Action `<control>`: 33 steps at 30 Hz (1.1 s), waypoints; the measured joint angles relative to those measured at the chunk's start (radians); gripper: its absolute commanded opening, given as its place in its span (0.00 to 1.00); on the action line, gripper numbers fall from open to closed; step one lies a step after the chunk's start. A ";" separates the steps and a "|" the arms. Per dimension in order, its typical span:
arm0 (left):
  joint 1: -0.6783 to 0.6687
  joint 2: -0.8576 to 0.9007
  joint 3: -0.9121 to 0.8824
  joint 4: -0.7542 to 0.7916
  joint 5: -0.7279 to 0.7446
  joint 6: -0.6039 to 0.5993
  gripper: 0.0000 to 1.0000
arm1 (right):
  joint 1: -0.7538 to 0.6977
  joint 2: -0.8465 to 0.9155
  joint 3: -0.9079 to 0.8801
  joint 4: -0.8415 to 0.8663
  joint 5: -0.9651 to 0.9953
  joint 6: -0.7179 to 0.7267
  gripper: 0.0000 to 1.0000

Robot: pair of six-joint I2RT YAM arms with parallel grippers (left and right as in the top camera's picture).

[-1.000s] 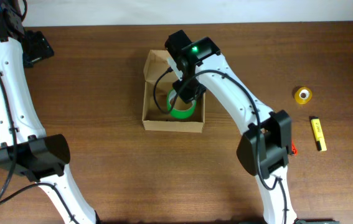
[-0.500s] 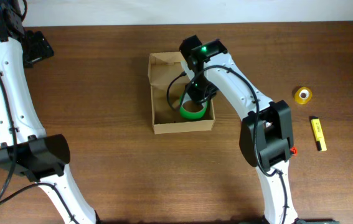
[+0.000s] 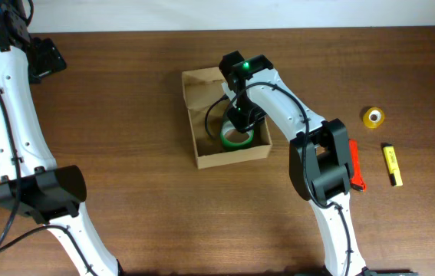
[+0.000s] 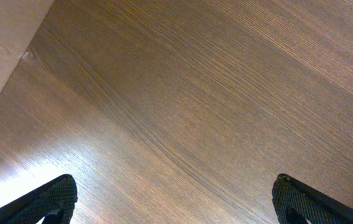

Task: Pack container
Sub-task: 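Open the right gripper and lift it out of the box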

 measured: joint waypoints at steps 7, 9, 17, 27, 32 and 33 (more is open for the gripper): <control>0.000 0.000 0.000 -0.001 0.000 0.000 1.00 | 0.003 0.008 0.121 -0.106 0.005 -0.004 0.33; 0.000 0.000 0.000 0.000 0.000 0.000 1.00 | 0.003 0.008 0.222 -0.152 0.008 -0.003 0.33; 0.000 0.000 0.000 0.000 0.000 0.000 1.00 | 0.003 -0.092 0.414 -0.248 0.097 0.021 0.33; 0.000 0.000 0.000 0.000 0.000 0.000 0.99 | -0.269 -0.746 -0.067 -0.227 0.226 0.097 0.38; 0.000 0.000 0.000 0.000 0.000 0.000 1.00 | -0.379 -0.755 -0.077 -0.201 0.198 0.117 0.39; 0.000 0.000 0.000 0.000 0.000 0.000 1.00 | -0.390 -0.756 -0.086 -0.171 0.195 0.117 0.38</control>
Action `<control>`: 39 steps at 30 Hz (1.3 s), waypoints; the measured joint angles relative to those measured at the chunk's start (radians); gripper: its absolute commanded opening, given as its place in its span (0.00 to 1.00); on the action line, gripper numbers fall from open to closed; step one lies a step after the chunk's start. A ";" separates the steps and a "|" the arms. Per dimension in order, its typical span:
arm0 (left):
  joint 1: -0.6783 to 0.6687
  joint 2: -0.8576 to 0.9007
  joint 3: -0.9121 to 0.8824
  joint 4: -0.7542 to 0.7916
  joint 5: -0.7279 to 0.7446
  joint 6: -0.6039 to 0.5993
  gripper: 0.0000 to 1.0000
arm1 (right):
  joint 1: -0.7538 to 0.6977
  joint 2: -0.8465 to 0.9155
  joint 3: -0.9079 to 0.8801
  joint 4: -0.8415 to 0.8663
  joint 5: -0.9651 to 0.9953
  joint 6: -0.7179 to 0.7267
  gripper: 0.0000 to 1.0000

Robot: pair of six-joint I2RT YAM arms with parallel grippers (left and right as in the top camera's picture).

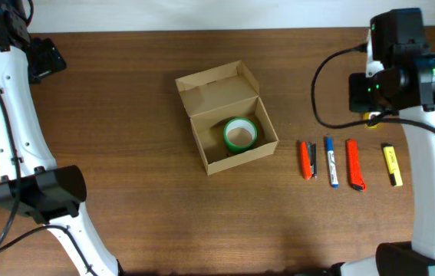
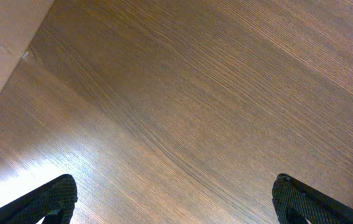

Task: Pack container
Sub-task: 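Open the right gripper and lift it out of the box, then grasp the small yellow tape roll with the right gripper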

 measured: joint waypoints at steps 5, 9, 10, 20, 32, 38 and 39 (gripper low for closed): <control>0.000 0.000 0.000 0.001 0.000 0.000 1.00 | -0.093 -0.008 -0.228 0.230 -0.042 -0.014 0.40; 0.000 0.000 0.000 -0.001 0.000 0.000 1.00 | -0.179 0.002 -0.330 0.352 -0.114 -0.035 0.39; 0.000 0.000 0.000 0.000 0.000 0.000 0.99 | -0.212 0.009 -0.330 0.373 -0.132 -0.039 0.39; 0.000 0.000 0.000 0.000 0.000 0.000 1.00 | -0.375 0.282 -0.330 0.463 -0.189 -0.053 0.38; 0.000 0.000 0.000 0.000 0.000 0.000 1.00 | -0.463 0.480 -0.330 0.595 -0.217 -0.052 0.38; 0.000 0.000 0.000 0.000 0.000 0.000 1.00 | -0.463 0.493 -0.330 0.675 -0.216 -0.052 0.38; 0.000 0.000 0.000 0.000 0.000 0.000 1.00 | -0.463 0.493 -0.330 0.682 -0.216 -0.052 0.38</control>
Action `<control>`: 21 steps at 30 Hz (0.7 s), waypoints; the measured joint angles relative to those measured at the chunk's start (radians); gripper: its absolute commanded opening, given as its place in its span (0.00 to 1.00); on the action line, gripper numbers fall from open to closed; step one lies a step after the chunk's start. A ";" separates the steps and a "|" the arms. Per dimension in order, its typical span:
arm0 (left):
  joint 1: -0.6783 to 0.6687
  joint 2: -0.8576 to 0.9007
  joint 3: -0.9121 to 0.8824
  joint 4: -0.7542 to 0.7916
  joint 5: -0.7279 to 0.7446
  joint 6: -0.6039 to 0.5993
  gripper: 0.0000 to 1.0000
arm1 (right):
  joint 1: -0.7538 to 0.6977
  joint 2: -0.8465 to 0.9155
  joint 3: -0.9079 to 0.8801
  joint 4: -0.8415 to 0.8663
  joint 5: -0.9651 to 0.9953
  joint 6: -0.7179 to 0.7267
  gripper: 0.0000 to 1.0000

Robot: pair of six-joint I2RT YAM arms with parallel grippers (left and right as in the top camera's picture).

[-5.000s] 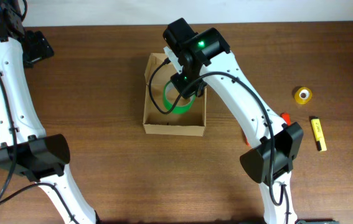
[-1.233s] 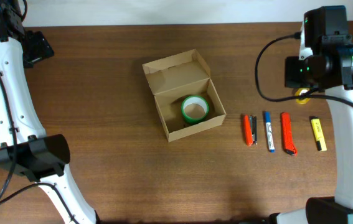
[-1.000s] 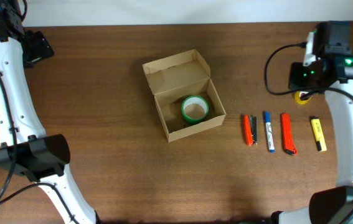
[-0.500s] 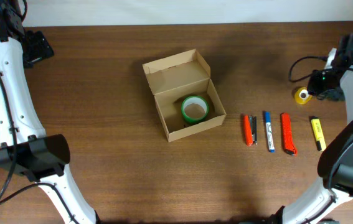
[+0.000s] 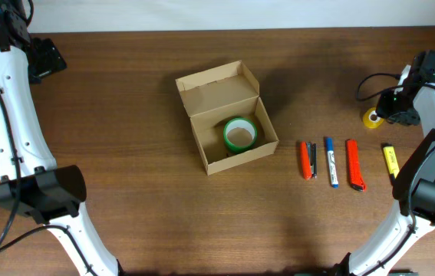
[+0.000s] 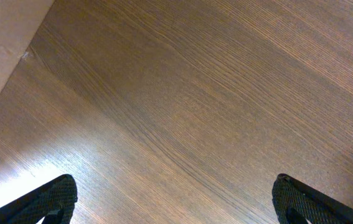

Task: Pack container
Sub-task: 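Grasp the small yellow tape roll with the right gripper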

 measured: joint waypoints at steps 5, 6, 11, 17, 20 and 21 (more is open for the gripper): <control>0.000 0.000 0.000 0.000 0.000 0.000 0.99 | 0.000 0.010 0.000 0.016 0.000 0.004 0.38; 0.000 0.000 0.000 0.000 0.000 0.000 1.00 | 0.000 0.018 0.000 0.014 0.000 0.011 0.38; 0.000 0.000 0.000 0.000 0.000 0.000 1.00 | 0.000 0.051 0.000 -0.014 0.000 0.042 0.38; 0.000 0.000 0.000 0.000 0.000 0.000 1.00 | 0.000 0.057 0.000 -0.019 -0.003 0.052 0.38; 0.000 0.000 0.000 0.000 0.000 0.000 1.00 | 0.000 0.064 0.000 -0.030 -0.003 0.053 0.38; 0.000 0.000 0.000 0.000 0.000 0.000 1.00 | 0.000 0.074 0.000 -0.030 -0.003 0.053 0.38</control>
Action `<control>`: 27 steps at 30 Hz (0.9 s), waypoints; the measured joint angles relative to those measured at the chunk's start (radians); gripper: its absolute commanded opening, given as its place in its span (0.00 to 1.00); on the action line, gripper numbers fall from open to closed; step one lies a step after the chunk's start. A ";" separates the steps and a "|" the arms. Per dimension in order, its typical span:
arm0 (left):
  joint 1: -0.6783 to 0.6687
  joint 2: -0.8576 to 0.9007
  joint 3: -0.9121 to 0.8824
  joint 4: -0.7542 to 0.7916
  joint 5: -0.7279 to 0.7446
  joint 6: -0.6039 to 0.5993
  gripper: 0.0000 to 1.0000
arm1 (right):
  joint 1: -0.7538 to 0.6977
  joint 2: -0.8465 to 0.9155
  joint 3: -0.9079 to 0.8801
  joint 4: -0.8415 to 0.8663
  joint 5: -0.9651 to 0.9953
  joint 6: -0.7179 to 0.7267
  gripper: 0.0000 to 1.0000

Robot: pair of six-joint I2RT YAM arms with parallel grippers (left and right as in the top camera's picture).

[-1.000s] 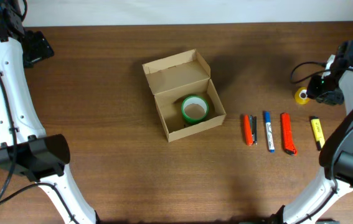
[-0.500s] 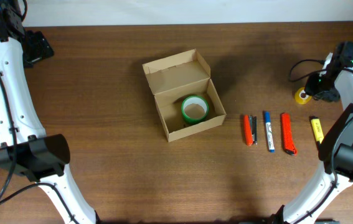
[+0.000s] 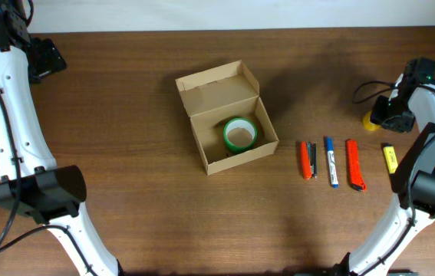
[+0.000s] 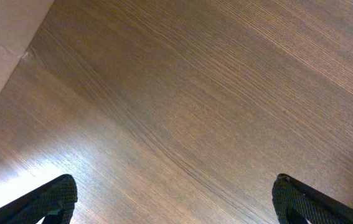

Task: Pack container
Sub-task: 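Grasp the small yellow tape roll with the right gripper, then lower the yellow tape roll into the box onto the green tape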

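An open cardboard box stands mid-table with a green tape roll lying inside it. At the far right, a yellow tape roll peeks out from under my right gripper, which sits right on it; how its jaws stand is hidden. A red pen, a blue marker, a red cutter and a yellow highlighter lie in a row right of the box. My left gripper is open over bare wood, with nothing between its fingers.
The left arm stands at the table's far left corner, well away from the box. The right arm's cable loops over the wood beside the yellow roll. In the left wrist view a pale cardboard-like surface shows at the upper left.
My right gripper has shifted a little to the left and now covers most of the yellow tape roll. The left arm, the box and the pens have not moved.
My right gripper was inside the box at the green roll. Then it was far to the right, and the roll lay in the box, which stood slightly turned. After that it was beside the yellow roll, and now it sits over it.
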 measured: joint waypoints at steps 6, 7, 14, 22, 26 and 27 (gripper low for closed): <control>0.000 0.000 0.000 0.000 0.000 0.000 1.00 | 0.000 0.017 0.000 -0.008 0.000 0.006 0.34; 0.000 0.000 0.000 0.000 0.000 0.000 1.00 | 0.000 0.017 0.000 -0.013 0.000 0.021 0.26; 0.000 0.000 0.000 0.000 0.000 0.000 1.00 | 0.000 0.017 0.008 -0.052 -0.004 0.052 0.03; 0.000 0.000 0.000 0.000 0.000 0.000 1.00 | 0.070 -0.026 0.009 -0.130 -0.001 0.031 0.04; 0.000 0.000 0.000 0.000 0.000 0.000 0.99 | 0.117 -0.155 0.103 -0.230 -0.003 0.013 0.04; 0.000 0.000 0.000 0.000 0.000 0.000 1.00 | 0.129 -0.200 0.136 -0.254 -0.003 0.013 0.04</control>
